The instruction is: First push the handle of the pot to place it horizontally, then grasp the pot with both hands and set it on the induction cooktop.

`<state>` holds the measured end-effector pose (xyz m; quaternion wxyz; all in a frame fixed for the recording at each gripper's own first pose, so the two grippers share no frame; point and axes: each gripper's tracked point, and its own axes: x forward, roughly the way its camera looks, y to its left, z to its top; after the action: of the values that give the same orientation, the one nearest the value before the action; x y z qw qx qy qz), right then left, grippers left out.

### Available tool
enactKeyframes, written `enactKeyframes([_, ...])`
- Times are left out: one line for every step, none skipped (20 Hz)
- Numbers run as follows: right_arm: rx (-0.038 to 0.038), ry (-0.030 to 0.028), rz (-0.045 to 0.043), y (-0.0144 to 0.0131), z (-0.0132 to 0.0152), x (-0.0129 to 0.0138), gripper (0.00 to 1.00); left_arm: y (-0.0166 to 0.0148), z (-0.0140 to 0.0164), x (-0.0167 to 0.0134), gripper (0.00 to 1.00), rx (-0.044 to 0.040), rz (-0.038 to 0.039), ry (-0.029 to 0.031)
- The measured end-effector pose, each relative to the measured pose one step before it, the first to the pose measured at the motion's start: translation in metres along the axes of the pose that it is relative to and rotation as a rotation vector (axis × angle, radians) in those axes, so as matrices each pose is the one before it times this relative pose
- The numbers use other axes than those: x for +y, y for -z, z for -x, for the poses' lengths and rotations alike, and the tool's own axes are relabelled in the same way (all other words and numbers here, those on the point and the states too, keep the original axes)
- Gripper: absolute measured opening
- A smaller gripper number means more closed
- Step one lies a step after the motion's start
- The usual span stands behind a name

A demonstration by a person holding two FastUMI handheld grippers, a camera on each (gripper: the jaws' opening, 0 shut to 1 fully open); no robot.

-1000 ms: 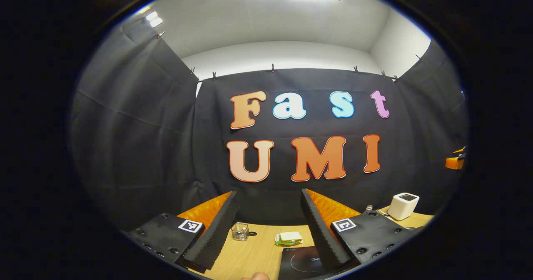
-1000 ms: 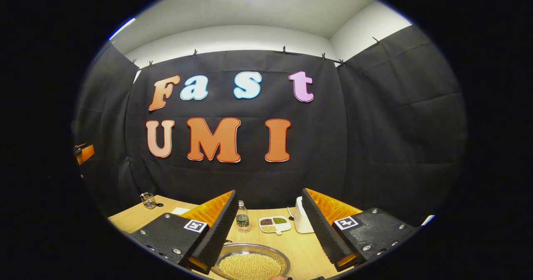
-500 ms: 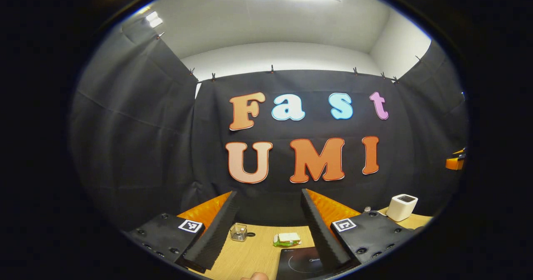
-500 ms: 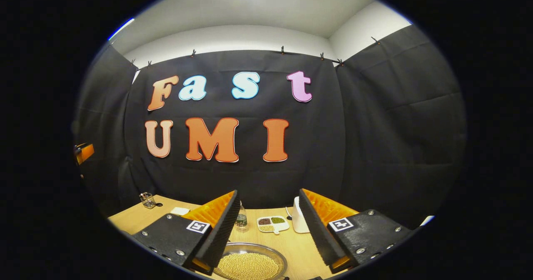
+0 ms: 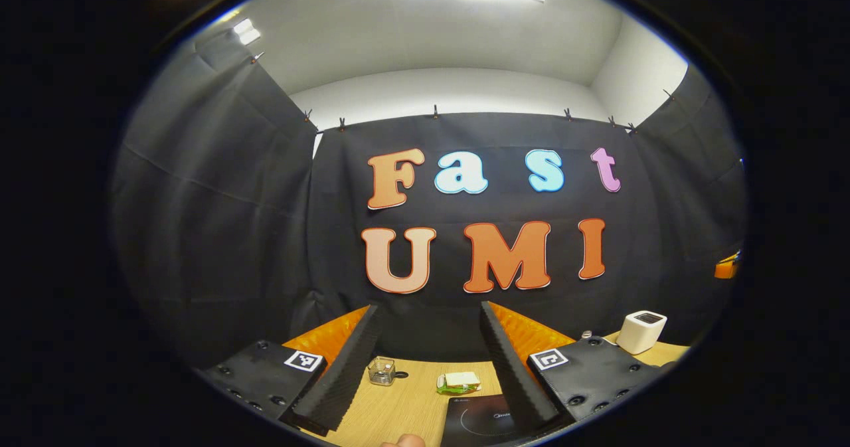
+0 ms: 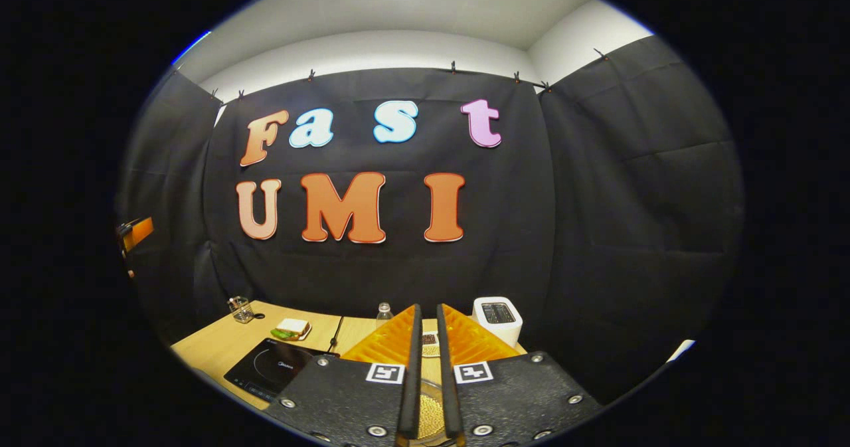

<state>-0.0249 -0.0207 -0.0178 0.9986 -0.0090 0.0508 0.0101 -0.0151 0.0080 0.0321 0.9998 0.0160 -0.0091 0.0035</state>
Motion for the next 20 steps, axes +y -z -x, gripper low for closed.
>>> enactKeyframes([0.01558, -0.00174, 0.00794, 0.00587, 0.00208, 0.00028, 0.09, -0.0002, -0.00055, 0.00136, 0.98, -0.00233, 0.0002, -0.00224])
enactKeyframes([0.01406, 0.00015, 0.0077, 0.00793, 0.00066, -0.00013, 0.02, -0.00071, 0.0012, 0.0012, 0.98, -0.00135, 0.00193, -0.00158])
enactKeyframes([0.00592, 0.00203, 0.00546, 0.00548, 0.0033, -0.00023, 0.0, 0.00093, 0.00052, -0.00008, 0.98, -0.00019, 0.00289, -0.00116])
enactKeyframes([0.0082, 0.00178, 0.00554, 0.00603, 0.00176, 0.0, 0.0, 0.00112, 0.00028, 0.00023, 0.96, 0.00187, 0.00219, 0.00099])
enactKeyframes([0.01022, -0.0003, 0.00493, 0.00885, 0.00225, -0.00042, 0.0, 0.00142, 0.00015, 0.00119, 0.99, 0.00332, -0.00011, -0.00047])
enactKeyframes([0.00754, 0.00195, -0.0016, 0.00821, 0.00108, -0.00078, 0.0, 0.00069, 0.00088, 0.00223, 0.98, 0.00353, -0.00149, -0.00205])
enactKeyframes([0.01321, -0.00284, 0.00281, 0.0075, 0.00242, 0.00057, 0.0, -0.00039, -0.00023, 0.00104, 0.98, 0.0004, -0.00001, -0.0019])
enactKeyframes([0.01364, -0.00139, 0.00461, 0.00836, 0.00184, -0.00038, 0.0, -0.00043, 0.00141, 0.00154, 0.96, -0.00147, 0.00144, -0.00283])
enactKeyframes([0.01343, -0.00039, 0.0071, 0.00965, 0.00193, -0.00033, 0.0, 0.00092, -0.00058, 0.00121, 0.98, -0.00229, 0.00059, -0.00538])
enactKeyframes([0.01331, -0.00119, 0.00755, 0.00942, 0.00194, 0.00034, 0.0, -0.00106, 0.00072, 0.0024, 0.98, -0.00457, 0.00095, -0.00512])
enactKeyframes([0.01465, -0.00231, 0.00436, 0.01006, 0.00231, 0.00177, 0.0, 0.00014, 0.00025, 0.00375, 0.98, -0.00296, 0.00027, -0.00757])
enactKeyframes([0.01733, -0.00357, 0.00342, 0.01117, 0.00126, 0.00121, 0.0, -0.00009, 0.00048, 0.00297, 0.98, -0.00069, -0.00129, -0.00685])
enactKeyframes([0.02243, -0.00352, 0.00152, 0.01265, 0.00165, 0.00196, 0.0, -0.00066, 0.00132, 0.00322, 0.99, -0.00206, -0.00106, -0.00737])
enactKeyframes([0.02468, -0.00476, -0.00157, 0.01248, 0.00027, 0.00141, 0.0, -0.00032, 0.00064, 0.00384, 0.99, -0.00205, -0.00458, -0.00836])
enactKeyframes([0.02251, 0.00078, 0.00204, 0.01268, 0.00031, 0.00037, 0.0, -0.00042, 0.00115, 0.00191, 0.98, -0.00151, -0.00065, -0.00584])
enactKeyframes([0.02012, 0.00765, 0.00775, 0.01191, -0.0014, -0.00105, 0.0, 0.0006, 0.00029, -0.00006, 0.98, -0.00035, 0.00375, 0.00032])
enactKeyframes([0.02129, 0.00255, 0.00606, 0.01133, -0.00175, -0.00113, 0.0, 0.00198, 0.00052, -0.00075, 0.96, 0.00265, 0.00632, 0.00186])
enactKeyframes([0.02667, 0.00076, -0.00023, 0.01221, -0.00188, 0.00076, 0.0, 0.00177, 0.00092, -0.00103, 0.98, 0.00558, 0.00524, 0.00587])
enactKeyframes([0.02426, -0.00368, -0.00758, 0.012, -0.00093, 0.00065, 0.0, 0.00086, 0.00156, -0.00031, 0.98, 0.00479, 0.00376, 0.00263])
enactKeyframes([0.02452, -0.00581, -0.00984, 0.01147, -0.00166, 0.00135, 0.0, 0.00102, 0.00022, 0.0012, 0.99, 0.00358, 0.00156, -0.0023])
